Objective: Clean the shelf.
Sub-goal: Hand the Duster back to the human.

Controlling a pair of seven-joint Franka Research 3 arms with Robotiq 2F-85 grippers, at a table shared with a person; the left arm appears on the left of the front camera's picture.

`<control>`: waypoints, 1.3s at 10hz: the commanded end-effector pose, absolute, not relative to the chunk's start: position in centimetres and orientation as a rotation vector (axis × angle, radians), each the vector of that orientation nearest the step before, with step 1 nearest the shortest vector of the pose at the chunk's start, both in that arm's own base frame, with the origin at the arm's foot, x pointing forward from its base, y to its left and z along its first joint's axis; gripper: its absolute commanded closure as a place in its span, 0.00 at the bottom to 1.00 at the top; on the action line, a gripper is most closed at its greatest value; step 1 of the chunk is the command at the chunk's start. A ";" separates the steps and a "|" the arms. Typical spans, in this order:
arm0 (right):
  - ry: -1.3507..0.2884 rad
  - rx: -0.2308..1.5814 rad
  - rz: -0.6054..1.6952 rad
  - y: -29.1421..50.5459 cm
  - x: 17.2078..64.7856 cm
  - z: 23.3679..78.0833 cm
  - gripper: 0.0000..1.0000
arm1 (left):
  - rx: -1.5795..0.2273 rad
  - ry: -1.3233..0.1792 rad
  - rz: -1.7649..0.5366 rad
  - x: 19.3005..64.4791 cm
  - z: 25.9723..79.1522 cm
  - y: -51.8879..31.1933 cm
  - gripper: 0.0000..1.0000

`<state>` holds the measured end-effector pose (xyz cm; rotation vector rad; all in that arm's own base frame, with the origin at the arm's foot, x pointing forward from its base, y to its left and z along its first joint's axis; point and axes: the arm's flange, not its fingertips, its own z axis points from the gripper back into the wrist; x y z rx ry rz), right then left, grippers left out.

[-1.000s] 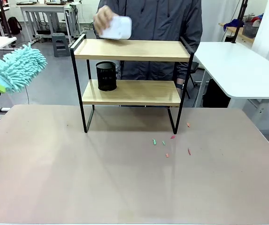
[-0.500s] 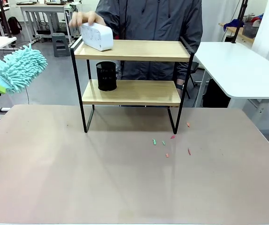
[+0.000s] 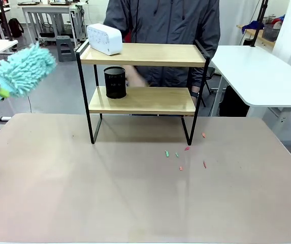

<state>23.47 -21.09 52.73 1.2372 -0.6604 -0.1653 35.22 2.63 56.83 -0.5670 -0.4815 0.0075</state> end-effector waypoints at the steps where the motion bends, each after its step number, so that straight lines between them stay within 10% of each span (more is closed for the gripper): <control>1: -0.684 1.187 0.099 -14.8 27.2 61.6 0.00 | -0.625 -0.563 -0.257 34.6 61.7 -2.1 0.88; 7: -0.648 1.140 0.242 -8.4 27.0 65.2 0.00 | -0.593 -0.674 -0.667 27.2 64.6 -10.0 0.88; 10: -0.648 1.140 0.242 -8.4 27.0 65.2 0.00 | -0.594 -0.739 -0.485 28.2 67.3 -8.8 0.88; 13: -0.605 1.154 0.381 -4.9 31.2 67.4 0.00 | -0.772 -0.429 -0.928 25.6 66.6 -11.6 0.88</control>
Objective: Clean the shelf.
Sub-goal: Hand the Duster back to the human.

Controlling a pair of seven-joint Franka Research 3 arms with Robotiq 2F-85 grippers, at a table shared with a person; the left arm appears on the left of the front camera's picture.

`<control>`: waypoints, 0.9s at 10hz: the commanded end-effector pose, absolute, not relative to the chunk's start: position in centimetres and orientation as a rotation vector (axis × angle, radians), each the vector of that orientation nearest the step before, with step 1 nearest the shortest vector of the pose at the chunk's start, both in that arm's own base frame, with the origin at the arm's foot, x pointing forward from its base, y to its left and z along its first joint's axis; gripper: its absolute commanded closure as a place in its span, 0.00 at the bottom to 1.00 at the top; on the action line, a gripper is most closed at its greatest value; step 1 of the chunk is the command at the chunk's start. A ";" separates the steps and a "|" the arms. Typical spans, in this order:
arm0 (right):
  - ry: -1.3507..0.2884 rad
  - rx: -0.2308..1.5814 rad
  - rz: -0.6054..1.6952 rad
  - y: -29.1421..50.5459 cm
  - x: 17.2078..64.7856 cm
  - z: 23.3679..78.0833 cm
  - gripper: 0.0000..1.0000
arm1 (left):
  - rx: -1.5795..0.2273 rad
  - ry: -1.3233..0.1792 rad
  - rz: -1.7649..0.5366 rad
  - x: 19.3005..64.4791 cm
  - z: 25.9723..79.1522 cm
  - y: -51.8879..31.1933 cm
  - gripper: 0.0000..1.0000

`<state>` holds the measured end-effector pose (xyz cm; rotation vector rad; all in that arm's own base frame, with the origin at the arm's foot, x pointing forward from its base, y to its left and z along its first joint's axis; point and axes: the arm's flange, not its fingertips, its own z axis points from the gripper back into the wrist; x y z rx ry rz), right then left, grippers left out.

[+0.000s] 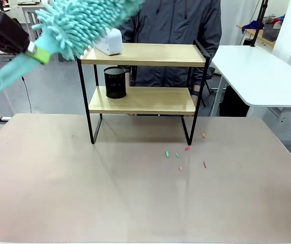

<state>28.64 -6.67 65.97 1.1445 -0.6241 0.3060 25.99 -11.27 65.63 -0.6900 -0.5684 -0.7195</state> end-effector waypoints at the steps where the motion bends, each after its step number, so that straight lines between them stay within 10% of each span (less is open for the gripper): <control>1: -0.549 1.137 0.436 -2.3 33.0 67.8 0.00 | -0.798 -0.288 -1.062 24.9 67.1 -12.6 0.88; 4: -0.275 1.071 0.638 8.1 34.6 63.7 0.00 | -0.769 -0.034 -1.364 25.6 67.3 -16.8 0.88; 9: -0.227 1.154 0.676 11.5 35.0 63.2 0.00 | -0.791 -0.019 -1.248 24.7 66.0 -17.4 0.88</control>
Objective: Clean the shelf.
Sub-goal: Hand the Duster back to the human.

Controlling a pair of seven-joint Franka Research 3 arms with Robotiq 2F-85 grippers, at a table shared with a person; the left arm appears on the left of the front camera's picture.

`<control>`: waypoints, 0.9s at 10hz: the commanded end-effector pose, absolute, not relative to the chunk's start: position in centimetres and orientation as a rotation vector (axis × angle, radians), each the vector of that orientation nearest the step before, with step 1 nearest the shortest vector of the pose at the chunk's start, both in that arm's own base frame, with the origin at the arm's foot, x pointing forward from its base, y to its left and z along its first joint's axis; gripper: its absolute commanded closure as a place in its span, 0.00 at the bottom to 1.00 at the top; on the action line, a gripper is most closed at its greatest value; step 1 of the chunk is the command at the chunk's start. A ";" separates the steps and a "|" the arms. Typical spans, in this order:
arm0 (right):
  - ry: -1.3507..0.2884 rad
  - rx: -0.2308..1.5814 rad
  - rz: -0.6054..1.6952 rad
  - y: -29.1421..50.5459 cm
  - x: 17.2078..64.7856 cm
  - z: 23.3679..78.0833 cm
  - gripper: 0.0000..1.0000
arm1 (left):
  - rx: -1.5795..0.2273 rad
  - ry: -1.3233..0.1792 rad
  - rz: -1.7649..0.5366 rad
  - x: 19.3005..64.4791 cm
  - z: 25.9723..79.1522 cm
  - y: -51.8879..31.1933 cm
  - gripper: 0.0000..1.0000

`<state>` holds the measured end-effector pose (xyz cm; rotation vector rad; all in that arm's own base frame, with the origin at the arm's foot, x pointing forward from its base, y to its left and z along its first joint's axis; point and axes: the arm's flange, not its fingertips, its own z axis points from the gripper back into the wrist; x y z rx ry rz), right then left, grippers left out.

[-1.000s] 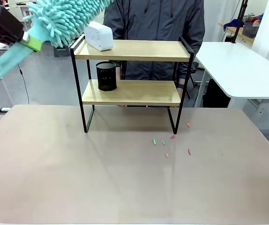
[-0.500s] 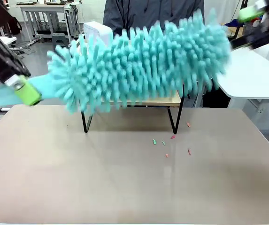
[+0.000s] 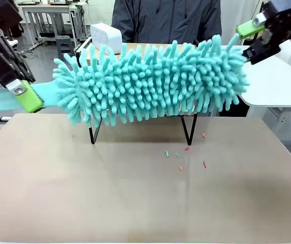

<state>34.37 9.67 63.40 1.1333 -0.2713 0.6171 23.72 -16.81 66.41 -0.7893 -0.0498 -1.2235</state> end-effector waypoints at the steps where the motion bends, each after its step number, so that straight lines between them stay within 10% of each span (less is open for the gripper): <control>1: -0.162 1.115 0.722 13.4 35.8 63.0 0.00 | -0.812 0.083 -1.304 25.9 65.3 -18.5 0.88; 9: 0.313 0.980 1.087 22.6 32.8 59.0 0.00 | -0.833 0.195 -1.297 28.7 63.7 -19.3 0.88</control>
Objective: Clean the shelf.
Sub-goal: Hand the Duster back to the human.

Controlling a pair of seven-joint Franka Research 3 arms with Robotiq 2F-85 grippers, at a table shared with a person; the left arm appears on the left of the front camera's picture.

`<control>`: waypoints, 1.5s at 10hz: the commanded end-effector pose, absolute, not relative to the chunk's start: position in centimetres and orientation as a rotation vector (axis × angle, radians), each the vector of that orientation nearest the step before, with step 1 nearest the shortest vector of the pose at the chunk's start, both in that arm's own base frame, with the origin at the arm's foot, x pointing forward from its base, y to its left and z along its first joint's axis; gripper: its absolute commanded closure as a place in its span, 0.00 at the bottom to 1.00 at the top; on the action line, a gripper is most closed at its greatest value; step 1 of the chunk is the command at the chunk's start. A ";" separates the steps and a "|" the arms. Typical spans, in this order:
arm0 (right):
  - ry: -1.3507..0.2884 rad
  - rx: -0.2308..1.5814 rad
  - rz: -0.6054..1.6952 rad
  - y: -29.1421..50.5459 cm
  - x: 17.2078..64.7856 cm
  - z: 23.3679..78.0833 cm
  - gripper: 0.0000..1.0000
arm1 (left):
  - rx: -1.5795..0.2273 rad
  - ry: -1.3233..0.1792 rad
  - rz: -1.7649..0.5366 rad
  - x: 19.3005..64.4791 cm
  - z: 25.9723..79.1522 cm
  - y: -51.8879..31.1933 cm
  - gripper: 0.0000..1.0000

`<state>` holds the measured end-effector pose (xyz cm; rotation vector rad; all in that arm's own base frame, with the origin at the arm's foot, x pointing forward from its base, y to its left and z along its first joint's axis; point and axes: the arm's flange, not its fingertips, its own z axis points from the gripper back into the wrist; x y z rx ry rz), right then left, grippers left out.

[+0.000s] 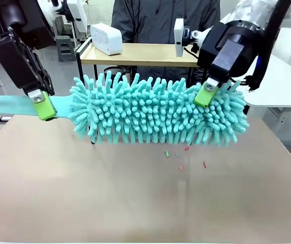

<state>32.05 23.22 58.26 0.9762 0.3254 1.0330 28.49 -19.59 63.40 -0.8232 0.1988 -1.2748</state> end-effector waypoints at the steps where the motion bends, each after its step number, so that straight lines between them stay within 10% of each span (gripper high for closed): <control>1: 0.312 0.986 1.090 22.6 32.7 59.0 0.00 | -0.835 0.190 -1.282 29.0 63.6 -19.3 0.88; 3: 0.317 0.968 1.070 22.7 32.8 58.9 0.00 | -0.838 0.188 -1.282 29.0 63.5 -19.3 0.88; 4: 0.314 0.960 1.095 22.6 32.7 58.9 0.58 | -0.839 0.183 -1.284 28.9 63.5 -19.3 0.88; 5: 0.313 0.973 1.100 22.6 32.7 59.0 0.60 | -0.839 0.184 -1.286 28.9 63.5 -19.4 0.88; 6: 0.312 0.974 1.101 22.5 32.6 58.9 1.00 | -0.837 0.183 -1.284 28.8 63.6 -19.4 0.88; 9: 0.300 0.976 1.090 22.1 32.6 58.8 0.88 | -0.836 0.185 -1.291 28.9 63.5 -19.5 0.88; 12: 0.321 0.957 1.085 22.1 32.8 58.9 1.00 | -0.841 0.181 -1.281 29.2 63.3 -19.5 0.88; 13: 0.321 0.964 1.084 22.1 32.9 59.0 1.00 | -0.863 0.163 -1.255 29.4 63.3 -19.3 0.74; 14: 0.325 0.968 1.082 22.1 32.9 59.0 1.00 | -0.853 0.139 -1.235 29.7 63.3 -19.1 0.29; 15: 0.321 0.975 1.080 21.9 32.9 59.1 1.00 | -0.826 0.077 -1.166 30.1 63.3 -18.7 0.17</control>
